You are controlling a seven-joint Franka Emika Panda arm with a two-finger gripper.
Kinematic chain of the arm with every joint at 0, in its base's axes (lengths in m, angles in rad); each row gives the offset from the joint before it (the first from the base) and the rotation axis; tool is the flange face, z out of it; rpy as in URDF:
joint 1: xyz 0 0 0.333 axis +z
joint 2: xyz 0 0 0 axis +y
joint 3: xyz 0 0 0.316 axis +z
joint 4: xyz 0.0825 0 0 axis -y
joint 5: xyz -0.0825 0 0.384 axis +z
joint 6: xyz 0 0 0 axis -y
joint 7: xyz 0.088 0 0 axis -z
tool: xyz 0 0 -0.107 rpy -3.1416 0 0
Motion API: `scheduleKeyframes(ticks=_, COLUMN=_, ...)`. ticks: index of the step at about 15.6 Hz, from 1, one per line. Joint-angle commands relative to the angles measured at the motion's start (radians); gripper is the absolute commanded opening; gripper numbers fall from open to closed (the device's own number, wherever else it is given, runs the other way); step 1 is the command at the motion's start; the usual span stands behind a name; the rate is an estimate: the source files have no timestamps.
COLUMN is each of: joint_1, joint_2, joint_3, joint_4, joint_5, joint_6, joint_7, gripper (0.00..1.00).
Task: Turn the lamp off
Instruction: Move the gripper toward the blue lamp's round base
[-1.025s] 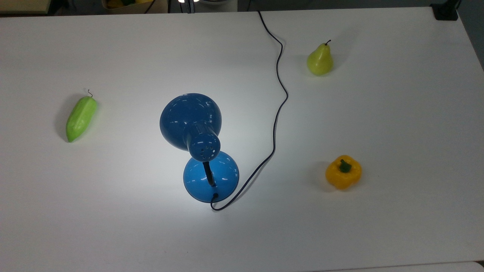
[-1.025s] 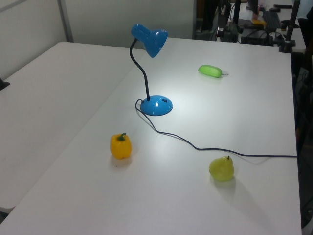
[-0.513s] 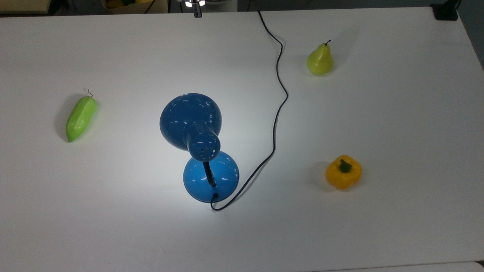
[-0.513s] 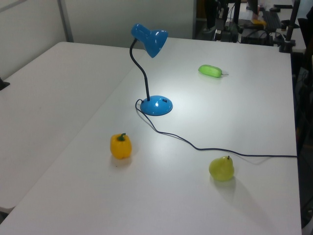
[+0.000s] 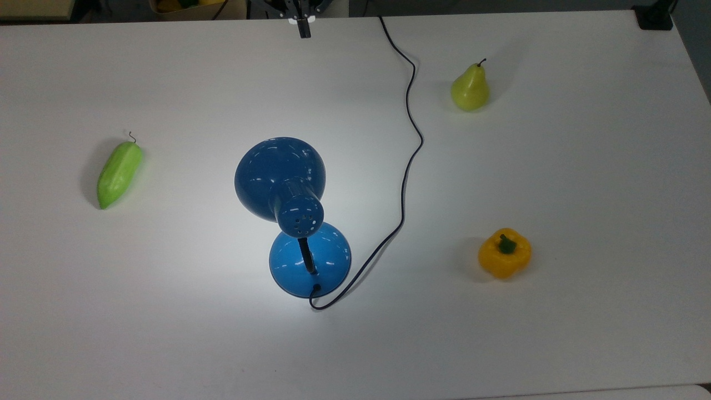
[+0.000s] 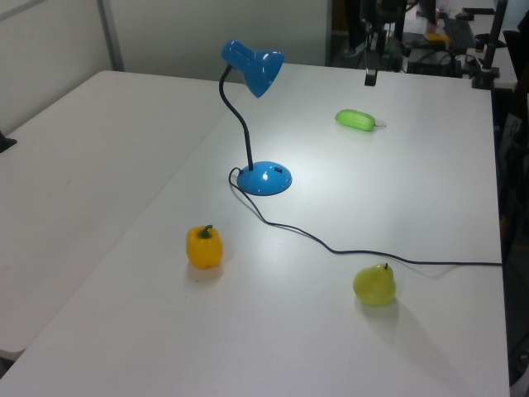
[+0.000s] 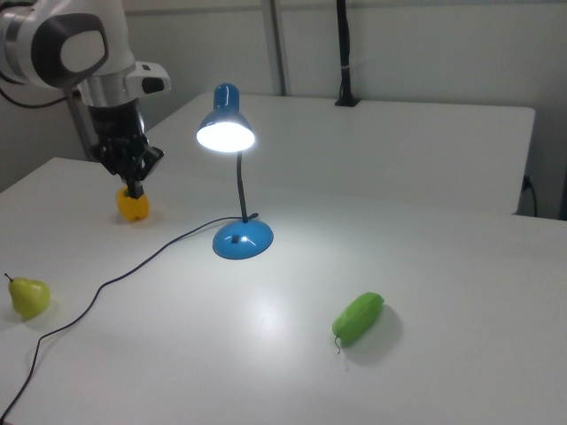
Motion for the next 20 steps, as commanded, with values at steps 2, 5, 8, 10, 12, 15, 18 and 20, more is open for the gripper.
scheduleKeyframes(ticks=2, joint_1=0.008, joint_2=0.010, joint_3=0.024, joint_4=-0.100, joint_5=-0.035, joint_6=0.077, joint_7=-0.014, gripper=0.00)
scheduleKeyframes(ticks=5, joint_1=0.008, joint_2=0.017, joint_3=0.038, joint_4=-0.178, joint_5=-0.064, joint_6=0.173, joint_7=-0.011, gripper=0.00)
scheduleKeyframes(ticks=8, joint_1=0.008, joint_2=0.031, joint_3=0.050, joint_4=-0.257, joint_5=-0.087, joint_6=0.271, joint_7=-0.002, gripper=0.00)
scheduleKeyframes(ticks=10, joint_1=0.008, joint_2=0.045, joint_3=0.058, joint_4=-0.306, joint_5=-0.098, joint_6=0.363, joint_7=0.003, gripper=0.00)
scheduleKeyframes(ticks=12, joint_1=0.009, joint_2=0.068, joint_3=0.060, joint_4=-0.324, joint_5=-0.098, joint_6=0.428, joint_7=0.021, gripper=0.00)
scheduleKeyframes(ticks=15, joint_1=0.008, joint_2=0.118, joint_3=0.061, joint_4=-0.326, joint_5=-0.115, joint_6=0.514, joint_7=0.057, gripper=0.00)
scheduleKeyframes(ticks=18, joint_1=0.006, joint_2=0.154, joint_3=0.063, joint_4=-0.346, joint_5=-0.118, joint_6=0.620, joint_7=0.072, gripper=0.00)
scheduleKeyframes(ticks=20, joint_1=0.006, joint_2=0.169, joint_3=0.063, joint_4=-0.361, joint_5=-0.118, joint_6=0.702, joint_7=0.071, gripper=0.00)
